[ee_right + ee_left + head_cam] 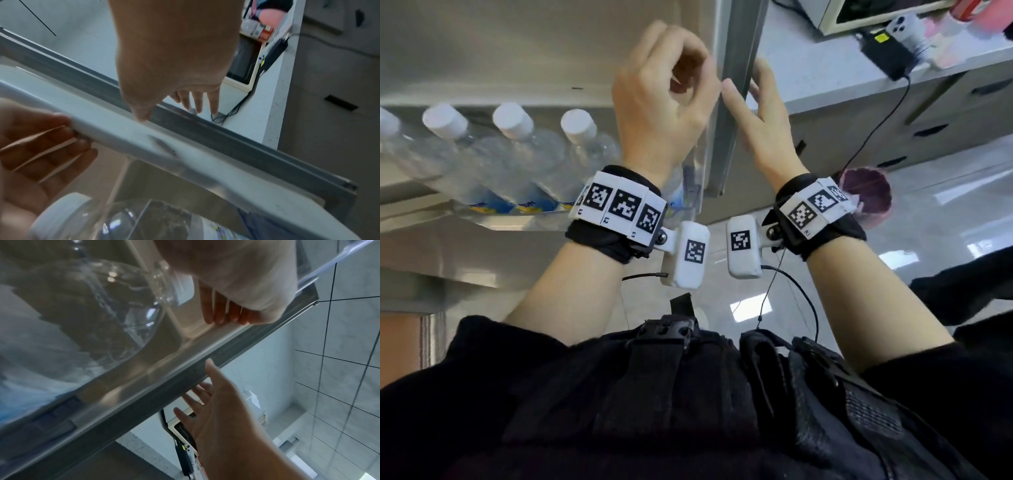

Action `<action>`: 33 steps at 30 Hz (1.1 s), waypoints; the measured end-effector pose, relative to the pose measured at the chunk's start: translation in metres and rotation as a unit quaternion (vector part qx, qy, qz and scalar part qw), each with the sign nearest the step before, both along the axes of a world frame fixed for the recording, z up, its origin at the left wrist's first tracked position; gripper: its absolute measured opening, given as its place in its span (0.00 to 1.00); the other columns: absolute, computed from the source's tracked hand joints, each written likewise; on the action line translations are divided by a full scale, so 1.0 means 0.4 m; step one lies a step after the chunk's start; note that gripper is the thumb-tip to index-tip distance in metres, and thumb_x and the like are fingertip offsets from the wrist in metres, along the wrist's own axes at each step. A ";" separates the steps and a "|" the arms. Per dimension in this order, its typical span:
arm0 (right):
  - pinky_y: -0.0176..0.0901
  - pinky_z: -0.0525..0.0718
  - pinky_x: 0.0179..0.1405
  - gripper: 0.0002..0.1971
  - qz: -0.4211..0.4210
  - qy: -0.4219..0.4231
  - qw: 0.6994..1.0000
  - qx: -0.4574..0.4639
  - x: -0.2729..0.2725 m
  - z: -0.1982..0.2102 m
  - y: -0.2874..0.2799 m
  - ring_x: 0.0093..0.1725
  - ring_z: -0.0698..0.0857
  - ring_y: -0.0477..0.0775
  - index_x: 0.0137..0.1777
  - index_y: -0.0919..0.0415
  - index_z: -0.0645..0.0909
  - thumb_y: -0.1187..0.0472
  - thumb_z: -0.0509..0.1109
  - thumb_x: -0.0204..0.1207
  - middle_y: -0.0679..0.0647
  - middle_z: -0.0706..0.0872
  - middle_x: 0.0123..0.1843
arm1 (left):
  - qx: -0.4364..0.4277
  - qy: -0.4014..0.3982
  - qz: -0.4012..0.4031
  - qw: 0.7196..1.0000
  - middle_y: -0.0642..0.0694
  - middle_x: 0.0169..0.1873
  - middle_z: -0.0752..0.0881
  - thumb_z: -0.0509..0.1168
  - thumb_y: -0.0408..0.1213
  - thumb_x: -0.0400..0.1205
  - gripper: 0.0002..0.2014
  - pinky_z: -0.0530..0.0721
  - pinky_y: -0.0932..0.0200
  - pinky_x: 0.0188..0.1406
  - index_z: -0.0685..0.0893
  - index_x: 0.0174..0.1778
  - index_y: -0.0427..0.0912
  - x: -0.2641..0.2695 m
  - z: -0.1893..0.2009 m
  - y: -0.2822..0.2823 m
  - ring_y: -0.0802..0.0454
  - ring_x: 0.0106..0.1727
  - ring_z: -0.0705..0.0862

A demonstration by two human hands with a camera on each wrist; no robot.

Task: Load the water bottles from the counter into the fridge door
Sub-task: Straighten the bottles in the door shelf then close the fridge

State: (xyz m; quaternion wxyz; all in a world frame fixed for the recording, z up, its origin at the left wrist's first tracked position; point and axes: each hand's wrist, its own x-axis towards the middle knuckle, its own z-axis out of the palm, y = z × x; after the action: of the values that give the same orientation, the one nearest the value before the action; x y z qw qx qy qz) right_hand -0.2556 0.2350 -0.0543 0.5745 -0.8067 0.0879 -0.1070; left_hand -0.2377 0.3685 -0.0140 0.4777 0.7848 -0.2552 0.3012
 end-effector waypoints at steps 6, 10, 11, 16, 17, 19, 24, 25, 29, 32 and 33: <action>0.61 0.81 0.66 0.25 0.008 -0.056 0.997 0.058 0.080 -0.002 -0.043 0.61 0.82 0.55 0.66 0.59 0.71 0.45 0.65 0.75 0.57 0.81 0.63 | -0.004 -0.020 0.068 0.998 0.38 0.26 0.82 0.70 0.37 0.78 0.15 0.72 0.68 0.27 0.81 0.28 0.34 0.035 0.000 -0.029 0.59 0.27 0.73; 0.50 0.83 0.61 0.19 0.037 -0.058 0.995 0.067 0.094 -0.007 -0.073 0.58 0.82 0.50 0.63 0.56 0.72 0.50 0.68 0.75 0.56 0.82 0.62 | -0.004 -0.026 0.124 0.992 0.39 0.20 0.80 0.70 0.40 0.79 0.20 0.64 0.74 0.28 0.79 0.23 0.34 0.023 0.000 -0.043 0.57 0.26 0.71; 0.46 0.83 0.59 0.20 0.046 -0.056 0.995 0.073 0.090 -0.005 -0.079 0.57 0.82 0.50 0.62 0.57 0.73 0.50 0.69 0.74 0.56 0.82 0.62 | 0.000 -0.030 0.145 0.989 0.39 0.20 0.80 0.70 0.40 0.79 0.20 0.66 0.70 0.27 0.79 0.23 0.34 0.013 -0.001 -0.048 0.55 0.25 0.72; 0.44 0.83 0.51 0.20 0.125 -0.037 0.987 0.089 0.040 -0.002 -0.115 0.52 0.81 0.47 0.57 0.56 0.72 0.49 0.74 0.71 0.52 0.81 0.56 | 0.025 -0.036 0.286 0.957 0.40 0.16 0.79 0.69 0.37 0.80 0.21 0.70 0.55 0.22 0.78 0.22 0.34 -0.081 -0.005 -0.079 0.48 0.20 0.72; 0.46 0.84 0.51 0.19 0.143 -0.038 0.985 0.084 0.024 -0.002 -0.121 0.51 0.81 0.47 0.56 0.54 0.72 0.50 0.75 0.70 0.48 0.80 0.53 | 0.022 -0.028 0.307 0.951 0.40 0.16 0.79 0.69 0.37 0.80 0.20 0.71 0.54 0.22 0.79 0.22 0.34 -0.106 -0.009 -0.086 0.46 0.19 0.72; 0.45 0.84 0.51 0.20 0.180 -0.042 0.980 0.071 -0.007 -0.003 -0.130 0.48 0.80 0.45 0.54 0.53 0.71 0.51 0.77 0.69 0.43 0.78 0.49 | 0.008 -0.007 0.324 0.946 0.40 0.17 0.81 0.68 0.37 0.81 0.18 0.77 0.56 0.22 0.82 0.26 0.34 -0.157 -0.019 -0.100 0.45 0.19 0.76; 0.28 0.75 0.38 0.22 0.262 -0.056 0.962 0.056 -0.088 -0.006 -0.098 0.39 0.75 0.44 0.47 0.53 0.71 0.51 0.82 0.64 0.42 0.75 0.42 | -0.003 0.033 0.329 0.944 0.42 0.31 0.89 0.65 0.45 0.83 0.16 0.87 0.55 0.27 0.86 0.41 0.33 -0.287 -0.024 -0.116 0.49 0.28 0.87; 0.27 0.74 0.37 0.23 0.282 -0.062 0.956 0.050 -0.105 -0.007 -0.083 0.38 0.74 0.43 0.47 0.54 0.71 0.51 0.82 0.63 0.43 0.75 0.42 | -0.004 0.045 0.338 0.940 0.41 0.33 0.89 0.67 0.46 0.82 0.16 0.88 0.53 0.28 0.85 0.42 0.33 -0.312 -0.022 -0.110 0.50 0.30 0.87; 0.35 0.75 0.35 0.26 0.374 -0.065 0.925 0.030 -0.166 -0.005 -0.007 0.36 0.73 0.45 0.45 0.58 0.70 0.48 0.82 0.60 0.52 0.75 0.39 | -0.031 0.080 0.399 0.913 0.40 0.33 0.86 0.73 0.50 0.77 0.22 0.88 0.46 0.28 0.81 0.42 0.31 -0.405 -0.018 -0.044 0.48 0.31 0.86; 0.42 0.75 0.34 0.30 0.433 -0.062 0.899 0.023 -0.208 0.000 0.068 0.34 0.73 0.49 0.45 0.64 0.69 0.46 0.83 0.57 0.54 0.74 0.35 | -0.050 0.084 0.430 0.897 0.37 0.35 0.86 0.75 0.55 0.74 0.28 0.87 0.42 0.27 0.78 0.43 0.29 -0.473 -0.023 0.022 0.44 0.32 0.86; 0.41 0.74 0.33 0.31 0.448 -0.064 0.892 0.018 -0.222 0.002 0.096 0.33 0.72 0.49 0.43 0.64 0.69 0.45 0.83 0.56 0.54 0.74 0.35 | -0.057 0.087 0.439 0.893 0.37 0.36 0.87 0.75 0.56 0.73 0.29 0.87 0.42 0.27 0.78 0.44 0.29 -0.495 -0.026 0.047 0.44 0.33 0.87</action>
State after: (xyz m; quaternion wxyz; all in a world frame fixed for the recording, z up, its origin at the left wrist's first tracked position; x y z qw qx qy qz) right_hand -0.3445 0.2733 -0.0534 0.5806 -0.7412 -0.3179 0.1119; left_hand -0.4356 0.3872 -0.0243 0.3615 0.8111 0.1752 0.4251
